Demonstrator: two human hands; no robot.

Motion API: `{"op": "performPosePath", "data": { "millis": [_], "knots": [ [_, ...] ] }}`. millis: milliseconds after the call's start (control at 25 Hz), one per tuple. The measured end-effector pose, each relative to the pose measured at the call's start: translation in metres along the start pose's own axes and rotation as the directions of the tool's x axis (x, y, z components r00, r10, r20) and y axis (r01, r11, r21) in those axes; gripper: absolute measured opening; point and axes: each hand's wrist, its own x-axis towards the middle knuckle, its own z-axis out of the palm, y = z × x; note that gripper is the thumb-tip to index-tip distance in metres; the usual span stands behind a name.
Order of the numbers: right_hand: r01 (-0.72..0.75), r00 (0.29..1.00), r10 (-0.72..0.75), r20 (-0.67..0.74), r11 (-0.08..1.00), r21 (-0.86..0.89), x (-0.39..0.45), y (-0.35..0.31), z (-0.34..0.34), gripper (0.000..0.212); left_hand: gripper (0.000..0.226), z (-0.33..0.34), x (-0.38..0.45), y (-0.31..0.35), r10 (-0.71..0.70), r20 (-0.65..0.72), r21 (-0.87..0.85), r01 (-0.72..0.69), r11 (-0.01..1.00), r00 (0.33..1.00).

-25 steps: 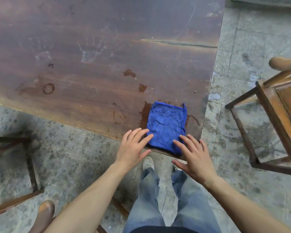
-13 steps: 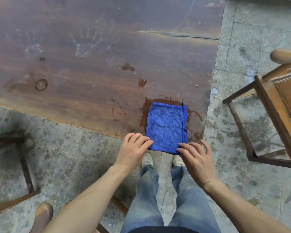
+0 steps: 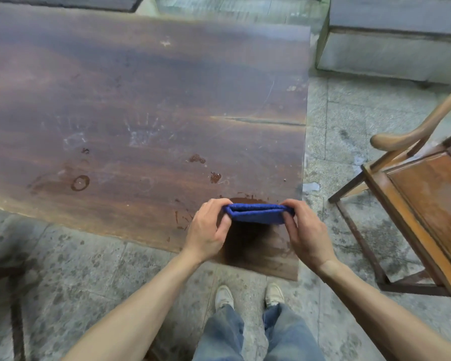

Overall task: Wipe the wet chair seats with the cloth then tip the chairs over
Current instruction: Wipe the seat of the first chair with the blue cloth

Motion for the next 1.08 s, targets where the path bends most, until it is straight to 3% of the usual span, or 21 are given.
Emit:
{"op": "performPosePath", "data": {
  "millis": [200, 320, 520, 760, 920, 1080],
  "knots": [
    [-0.014, 0.991, 0.042, -0.131, 0.978, 0.209, 0.050, -0.048, -0.058, 0.019, 0.013, -0.042, 0.047, 0.075, -0.079, -0.072, -0.327, 0.052, 0.943, 0.994],
    [0.001, 0.979, 0.054, -0.198, 0.964, 0.266, 0.074, -0.072, -0.096, 0.019, 0.011, -0.072, 0.066, 0.113, -0.013, -0.097, -0.396, -0.026, 0.918, 0.995],
    [0.160, 0.954, -0.076, -0.289, 0.947, 0.280, 0.089, -0.103, -0.139, 0.021, 0.014, -0.102, 0.089, 0.158, 0.068, -0.134, -0.433, -0.120, 0.894, 0.989],
    [0.163, 0.915, -0.068, -0.397, 0.964, 0.210, 0.073, -0.104, -0.165, 0.020, 0.011, -0.102, 0.097, 0.182, 0.152, -0.071, -0.473, -0.167, 0.865, 0.986],
    [0.077, 0.878, 0.031, -0.478, 0.976, 0.204, 0.038, -0.094, -0.189, 0.020, 0.009, -0.074, 0.102, 0.200, 0.242, 0.020, -0.515, -0.198, 0.834, 0.970],
    [-0.072, 0.795, 0.165, -0.583, 0.981, 0.180, -0.016, -0.075, -0.225, 0.024, 0.017, -0.018, 0.102, 0.236, 0.348, 0.151, -0.578, -0.203, 0.791, 0.925]
  ]
}}
